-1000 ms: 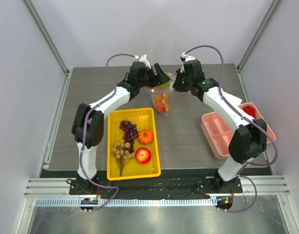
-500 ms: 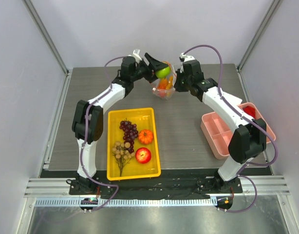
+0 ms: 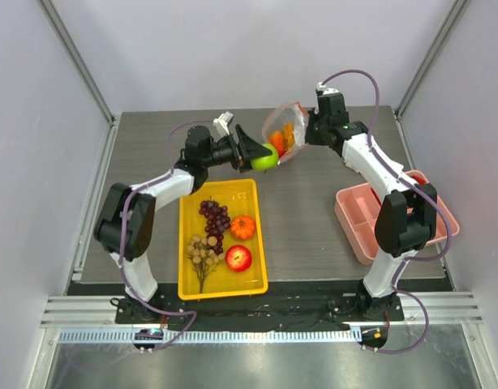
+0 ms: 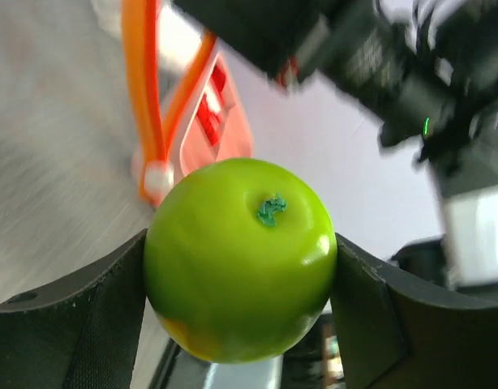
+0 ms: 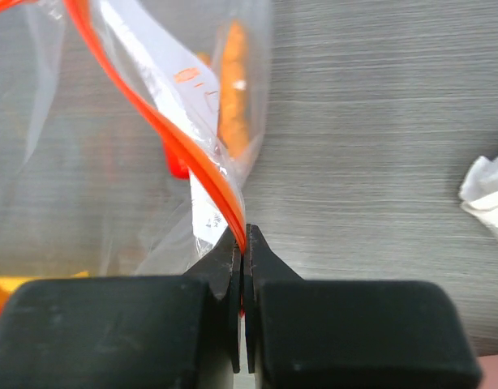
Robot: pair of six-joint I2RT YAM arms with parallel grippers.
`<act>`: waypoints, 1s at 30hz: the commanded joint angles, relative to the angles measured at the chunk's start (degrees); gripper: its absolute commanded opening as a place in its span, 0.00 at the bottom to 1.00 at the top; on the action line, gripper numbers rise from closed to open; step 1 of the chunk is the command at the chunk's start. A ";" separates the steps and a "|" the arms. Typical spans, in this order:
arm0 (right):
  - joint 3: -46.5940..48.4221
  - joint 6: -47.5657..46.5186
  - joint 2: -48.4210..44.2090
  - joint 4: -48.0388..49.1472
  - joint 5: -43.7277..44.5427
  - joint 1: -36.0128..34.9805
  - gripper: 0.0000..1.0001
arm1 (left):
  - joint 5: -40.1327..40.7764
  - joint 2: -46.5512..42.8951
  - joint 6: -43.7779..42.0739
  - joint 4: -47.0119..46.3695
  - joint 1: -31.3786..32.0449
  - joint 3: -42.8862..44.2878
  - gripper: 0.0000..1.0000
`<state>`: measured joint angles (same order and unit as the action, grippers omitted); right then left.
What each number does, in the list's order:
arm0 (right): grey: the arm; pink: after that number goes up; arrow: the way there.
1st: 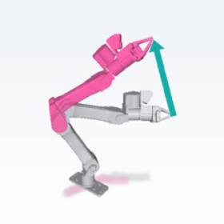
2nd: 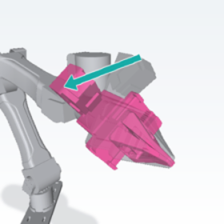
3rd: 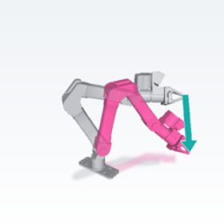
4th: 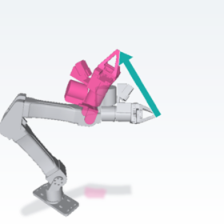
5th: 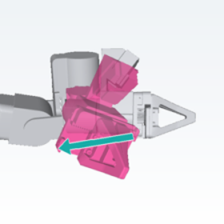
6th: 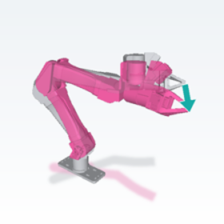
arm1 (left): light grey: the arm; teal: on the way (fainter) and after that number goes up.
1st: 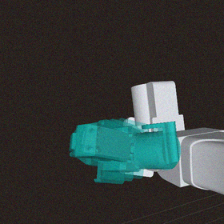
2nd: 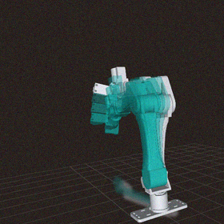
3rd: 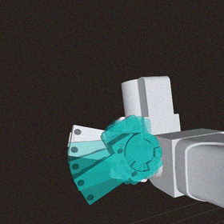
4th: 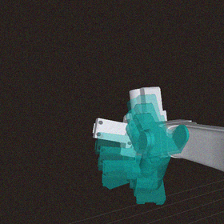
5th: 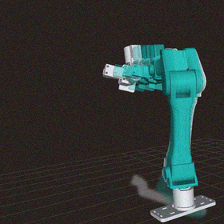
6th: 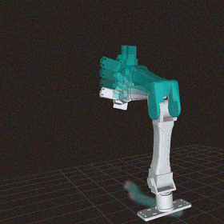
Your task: Open the zip-top bag and remove the fake food
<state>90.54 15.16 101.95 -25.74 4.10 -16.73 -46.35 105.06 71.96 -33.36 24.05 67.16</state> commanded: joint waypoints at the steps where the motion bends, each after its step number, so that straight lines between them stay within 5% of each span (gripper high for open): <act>1: 2.45 -0.22 -0.53 0.69 -1.02 1.44 0.01 | 4.12 -16.09 -25.12 18.23 2.48 -5.08 0.00; 5: 1.57 -0.30 -0.61 0.95 -1.81 1.61 0.01 | 16.15 -26.90 -34.77 35.97 6.00 -12.55 0.00; 13: 0.07 0.31 -2.37 2.00 -2.95 1.79 0.01 | 48.78 -49.74 -27.07 62.25 16.27 -26.28 0.00; 22: -0.37 0.84 -4.04 2.18 -3.31 1.70 0.01 | 50.91 -67.43 -13.44 71.32 21.74 -40.08 0.01; 30: -1.51 1.45 -4.57 2.71 -5.42 1.61 0.01 | 51.36 -64.36 -13.77 71.69 22.44 -39.12 0.80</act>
<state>89.60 15.84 101.08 -25.23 0.21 -14.87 2.83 39.75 58.06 37.89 46.13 25.87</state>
